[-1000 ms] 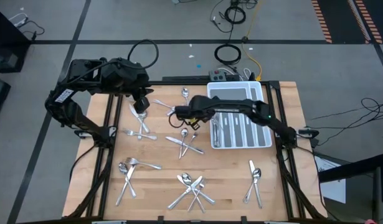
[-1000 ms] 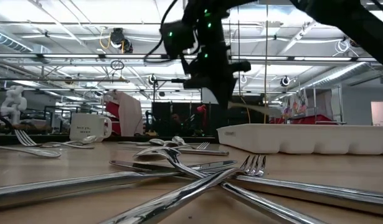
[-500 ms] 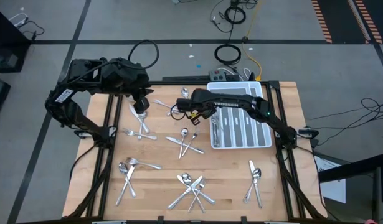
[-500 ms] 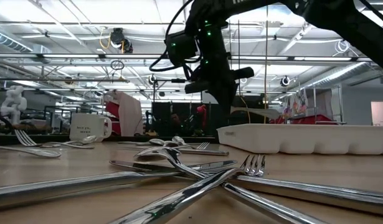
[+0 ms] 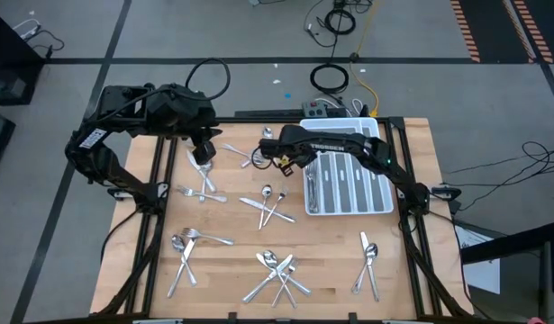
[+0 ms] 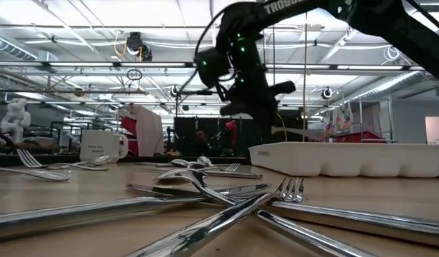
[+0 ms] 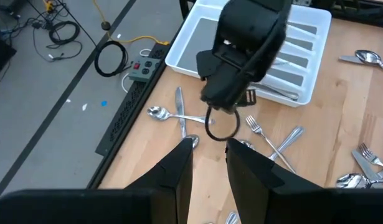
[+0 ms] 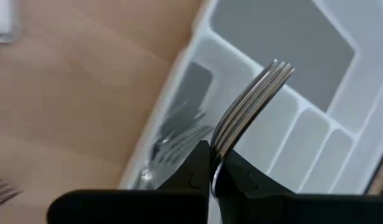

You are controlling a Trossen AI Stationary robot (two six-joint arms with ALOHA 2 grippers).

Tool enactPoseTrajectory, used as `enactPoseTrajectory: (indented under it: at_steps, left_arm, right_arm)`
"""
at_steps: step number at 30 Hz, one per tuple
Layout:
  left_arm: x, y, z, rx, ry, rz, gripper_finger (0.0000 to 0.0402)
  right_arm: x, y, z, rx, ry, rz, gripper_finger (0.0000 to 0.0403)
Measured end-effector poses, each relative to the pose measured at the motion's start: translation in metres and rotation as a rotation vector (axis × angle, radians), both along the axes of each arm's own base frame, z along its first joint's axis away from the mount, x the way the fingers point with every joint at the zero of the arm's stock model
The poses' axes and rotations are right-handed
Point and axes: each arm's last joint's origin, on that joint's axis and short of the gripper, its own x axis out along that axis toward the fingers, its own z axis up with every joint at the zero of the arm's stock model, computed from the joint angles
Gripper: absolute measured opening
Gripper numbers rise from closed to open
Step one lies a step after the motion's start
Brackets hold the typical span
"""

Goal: Sort silverware
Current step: Put the silver fork into the silverware tray

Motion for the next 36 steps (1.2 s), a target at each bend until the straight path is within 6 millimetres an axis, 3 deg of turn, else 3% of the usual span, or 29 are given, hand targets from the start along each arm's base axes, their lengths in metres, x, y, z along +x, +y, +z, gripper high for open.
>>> enactPoseTrajectory:
  at_steps: [3,6,8,12,15,17,19,23,29,33,36]
  left_arm:
    - [0.0,0.0,0.0,0.0,0.0,-0.001,0.0102]
    - [0.0,0.0,0.0,0.002,0.001,-0.004,0.0102]
    - [0.0,0.0,0.0,0.004,0.002,-0.005,0.0102]
    - [0.0,0.0,0.0,0.004,0.002,-0.004,0.0102]
    - [-0.002,0.0,0.001,0.005,-0.004,-0.005,0.0102]
    - [-0.004,-0.001,0.002,0.005,-0.009,-0.004,0.0102]
    - [-0.006,-0.001,0.003,0.006,-0.012,-0.004,0.0102]
    - [-0.011,-0.002,0.005,0.008,-0.026,-0.007,0.0102]
    - [-0.02,-0.003,0.009,0.006,-0.05,-0.001,0.0102]
    - [-0.018,-0.003,0.013,0.014,-0.097,0.001,0.0102]
    - [-0.01,-0.003,0.018,-0.003,-0.181,-0.044,0.0102]
  right_arm:
    - [0.002,0.015,-0.004,0.009,0.019,0.036,0.0]
    - [0.008,0.031,0.004,-0.004,-0.003,0.11,0.0]
    - [0.011,0.039,0.018,-0.017,-0.052,0.166,0.0]
    - [0.019,0.052,0.058,-0.034,-0.32,0.294,0.0]
    - [0.022,0.055,0.09,-0.04,-0.518,0.4,0.0]
    - [0.018,0.055,0.111,-0.095,-0.559,0.543,0.0]
    - [0.011,0.057,0.13,-0.163,-0.513,0.771,0.0]
    - [-0.007,0.074,0.156,-0.297,-0.261,1.164,0.0]
    - [-0.026,0.104,0.183,-0.383,-0.127,1.44,0.0]
    - [-0.032,0.135,0.206,-0.382,-0.404,1.574,0.0]
    - [-0.043,0.152,0.24,-0.473,-0.664,1.625,0.0]
